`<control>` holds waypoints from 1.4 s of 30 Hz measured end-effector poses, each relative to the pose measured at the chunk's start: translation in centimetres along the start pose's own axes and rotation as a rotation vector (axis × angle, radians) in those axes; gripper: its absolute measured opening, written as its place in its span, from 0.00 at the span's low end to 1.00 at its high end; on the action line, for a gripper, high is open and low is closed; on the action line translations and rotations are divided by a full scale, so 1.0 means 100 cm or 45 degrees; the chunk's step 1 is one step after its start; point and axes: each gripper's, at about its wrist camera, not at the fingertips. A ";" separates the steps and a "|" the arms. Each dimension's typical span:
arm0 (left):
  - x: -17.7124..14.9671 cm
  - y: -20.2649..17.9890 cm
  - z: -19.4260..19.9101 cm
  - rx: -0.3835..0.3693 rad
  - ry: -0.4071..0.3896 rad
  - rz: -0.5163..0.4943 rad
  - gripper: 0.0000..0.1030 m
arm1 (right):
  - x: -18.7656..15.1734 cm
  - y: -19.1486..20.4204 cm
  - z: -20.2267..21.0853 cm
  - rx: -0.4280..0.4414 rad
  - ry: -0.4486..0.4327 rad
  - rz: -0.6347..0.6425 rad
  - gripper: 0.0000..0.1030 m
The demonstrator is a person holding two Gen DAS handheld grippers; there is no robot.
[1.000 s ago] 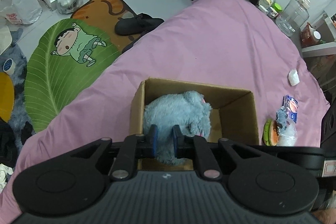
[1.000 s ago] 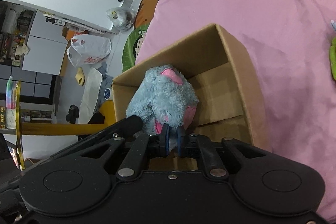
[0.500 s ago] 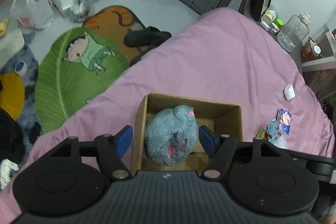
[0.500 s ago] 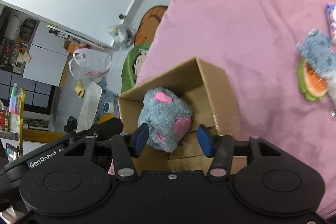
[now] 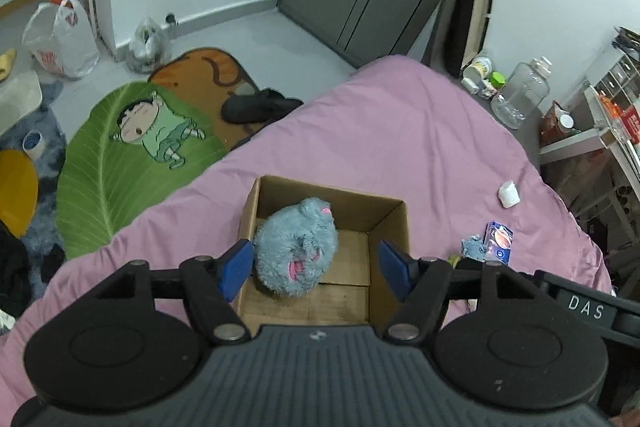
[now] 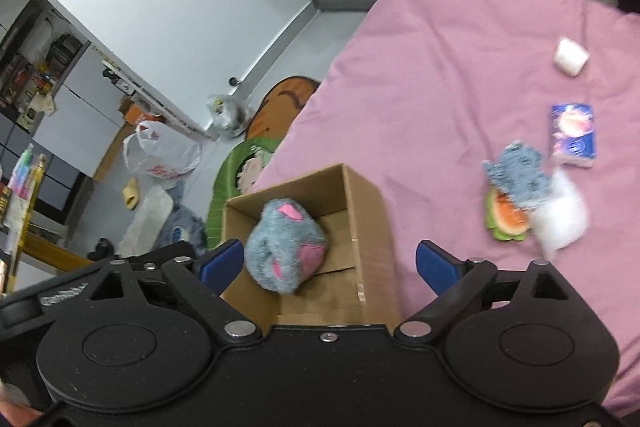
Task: Organize soft objects
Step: 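Open the right tool to drop the mouse into the box, then reach the left tool to the black plush patch and grasp it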
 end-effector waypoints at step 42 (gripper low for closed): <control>-0.107 -0.047 0.106 0.064 -0.037 -0.066 1.00 | -0.068 -0.051 0.144 0.029 -0.035 0.180 1.00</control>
Point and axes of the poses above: each gripper's, at about its wrist camera, not at the fingertips, and z roughly against the way its jaws point, y to its left, x to its top, and after that the axes turned 11 degrees about z, right-handed
